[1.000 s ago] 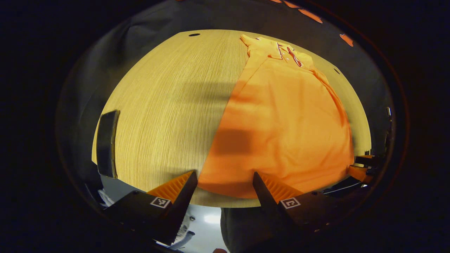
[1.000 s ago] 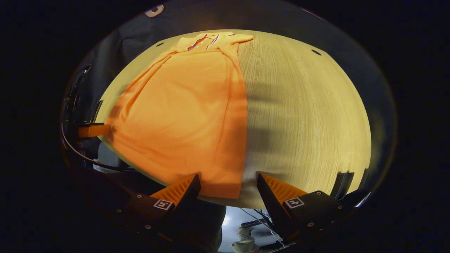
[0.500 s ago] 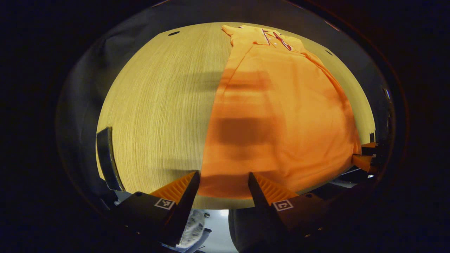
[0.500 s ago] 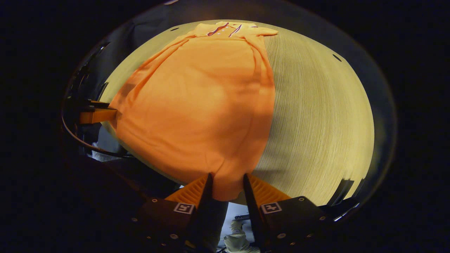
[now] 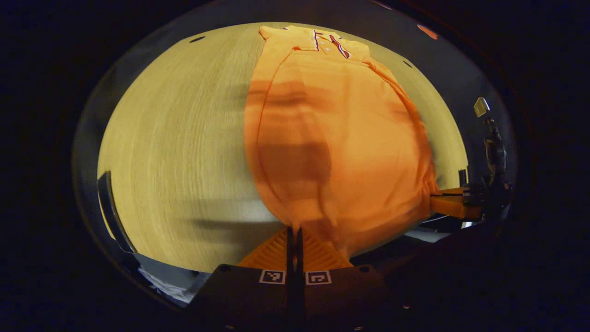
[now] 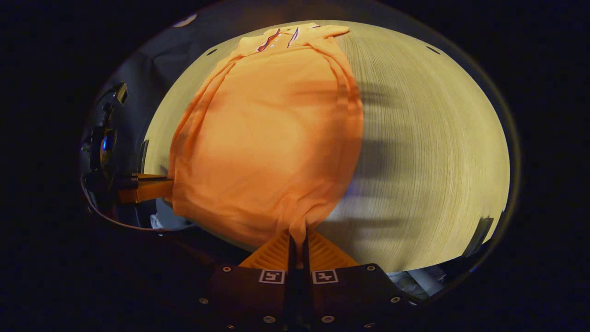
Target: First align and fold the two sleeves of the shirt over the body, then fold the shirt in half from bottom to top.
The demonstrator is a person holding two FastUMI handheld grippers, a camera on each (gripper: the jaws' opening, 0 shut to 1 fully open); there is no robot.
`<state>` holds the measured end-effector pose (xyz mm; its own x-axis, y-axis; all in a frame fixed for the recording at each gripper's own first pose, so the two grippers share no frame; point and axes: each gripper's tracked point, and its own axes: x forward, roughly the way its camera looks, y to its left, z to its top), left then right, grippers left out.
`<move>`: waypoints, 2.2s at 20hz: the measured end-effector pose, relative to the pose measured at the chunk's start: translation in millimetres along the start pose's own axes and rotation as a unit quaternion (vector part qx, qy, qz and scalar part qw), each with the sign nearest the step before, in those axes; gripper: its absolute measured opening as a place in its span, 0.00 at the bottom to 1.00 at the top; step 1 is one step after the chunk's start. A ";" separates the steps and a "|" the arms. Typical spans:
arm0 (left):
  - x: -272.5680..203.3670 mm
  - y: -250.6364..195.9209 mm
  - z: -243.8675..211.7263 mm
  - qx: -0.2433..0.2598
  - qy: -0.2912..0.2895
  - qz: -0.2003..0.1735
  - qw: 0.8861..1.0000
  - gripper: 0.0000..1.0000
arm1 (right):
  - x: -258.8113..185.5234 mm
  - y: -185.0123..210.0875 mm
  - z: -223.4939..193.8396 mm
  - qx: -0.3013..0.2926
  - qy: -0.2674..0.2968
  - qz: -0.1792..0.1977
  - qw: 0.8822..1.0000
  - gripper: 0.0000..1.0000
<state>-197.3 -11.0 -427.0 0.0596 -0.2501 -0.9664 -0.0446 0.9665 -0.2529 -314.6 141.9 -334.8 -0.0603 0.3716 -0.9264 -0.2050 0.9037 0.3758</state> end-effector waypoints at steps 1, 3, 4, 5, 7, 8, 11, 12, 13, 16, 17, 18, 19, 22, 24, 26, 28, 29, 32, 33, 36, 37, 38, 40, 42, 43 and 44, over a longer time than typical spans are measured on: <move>-3.1 1.8 8.6 0.002 -0.002 -0.001 1.000 0.01 | -2.9 0.2 5.2 -0.011 -0.005 -0.004 1.000 0.07; -12.9 5.3 15.6 0.014 -0.008 0.000 1.000 0.01 | -7.5 -6.4 20.8 0.004 -0.027 -0.011 1.000 0.07; -15.8 2.2 19.7 0.021 -0.010 -0.007 1.000 0.01 | -8.4 -5.0 25.1 0.011 -0.030 -0.006 0.999 0.07; -19.6 1.7 28.0 0.021 -0.018 -0.009 1.000 0.01 | -9.1 -11.1 29.5 0.017 -0.034 -0.016 0.999 0.07; -27.0 0.8 45.9 0.014 -0.034 -0.019 0.999 0.01 | -12.4 -19.5 38.7 0.033 -0.043 -0.016 0.998 0.07; -30.2 0.1 55.6 0.009 -0.042 -0.024 0.999 0.01 | -13.8 -20.4 44.3 0.042 -0.052 -0.011 0.998 0.07; -37.4 -0.9 77.8 0.007 -0.054 -0.036 0.998 0.01 | -16.3 -32.6 58.8 0.059 -0.059 -0.007 0.997 0.07; -41.4 -0.1 83.3 0.011 -0.059 -0.036 0.998 0.01 | -18.7 -34.1 63.8 0.066 -0.062 -0.005 0.996 0.07; -44.1 -2.8 89.9 0.014 -0.063 -0.041 0.997 0.01 | -21.6 -30.8 67.3 0.070 -0.065 0.006 0.995 0.07; -52.2 -6.9 107.7 0.024 -0.075 -0.045 0.996 0.01 | -25.9 -27.4 76.3 0.085 -0.073 0.016 0.994 0.07; -54.4 -8.4 115.8 0.028 -0.081 -0.048 0.995 0.01 | -28.2 -24.9 82.7 0.095 -0.080 0.024 0.992 0.07; -56.7 -10.2 125.0 0.025 -0.087 -0.052 0.995 0.01 | -30.5 -22.5 88.5 0.107 -0.083 0.032 0.990 0.07; -60.7 -13.2 134.5 0.021 -0.091 -0.061 0.994 0.01 | -35.4 -20.8 99.4 0.116 -0.093 0.044 0.988 0.07; -68.3 -15.5 174.1 0.019 -0.115 -0.070 0.991 0.01 | -48.5 -25.2 134.6 0.131 -0.118 0.056 0.983 0.07; -73.0 -14.7 203.5 0.024 -0.135 -0.069 0.988 0.01 | -56.3 -28.6 160.3 0.135 -0.136 0.060 0.980 0.07; -76.7 -13.0 231.1 0.028 -0.150 -0.068 0.986 0.01 | -62.0 -32.0 183.6 0.133 -0.150 0.059 0.978 0.07; -83.3 -8.6 256.9 0.033 -0.167 -0.067 0.983 0.01 | -67.4 -34.4 206.8 0.130 -0.162 0.059 0.976 0.07; -86.6 -6.6 270.5 0.036 -0.174 -0.066 0.982 0.01 | -70.4 -37.5 220.0 0.128 -0.170 0.056 0.975 0.07; -89.1 -0.1 310.2 0.037 -0.191 -0.062 0.979 0.01 | -75.2 -41.0 255.0 0.121 -0.185 0.054 0.974 0.07; -90.4 2.6 323.6 0.037 -0.195 -0.060 0.978 0.01 | -76.4 -42.9 268.0 0.116 -0.190 0.052 0.973 0.07; -90.2 10.7 365.1 0.040 -0.212 -0.056 0.975 0.01 | -81.0 -49.2 308.7 0.106 -0.203 0.044 0.972 0.07; -90.4 13.2 379.2 0.042 -0.217 -0.051 0.974 0.01 | -82.1 -51.0 322.7 0.105 -0.210 0.045 0.971 0.07; -89.3 17.6 390.9 0.047 -0.223 -0.044 0.973 0.01 | -80.6 -52.9 334.7 0.104 -0.212 0.043 0.971 0.07; -90.6 22.3 417.1 0.059 -0.238 -0.033 0.969 0.01 | -80.7 -58.0 358.7 0.102 -0.220 0.040 0.969 0.07; -87.4 27.9 437.1 0.072 -0.247 -0.017 0.966 0.01 | -80.6 -62.8 382.7 0.102 -0.224 0.038 0.968 0.07; -86.5 31.8 449.7 0.078 -0.253 -0.007 0.964 0.01 | -79.1 -65.4 396.7 0.098 -0.230 0.036 0.968 0.07; -83.4 35.6 460.6 0.083 -0.259 0.002 0.962 0.01 | -79.3 -68.0 408.5 0.095 -0.234 0.032 0.967 0.07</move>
<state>255.5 71.0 -334.1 0.5514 -0.2252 -0.8033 0.1114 0.9741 -0.1966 103.1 137.8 -278.0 0.3906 0.4437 -0.8065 -0.0287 0.8816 0.4711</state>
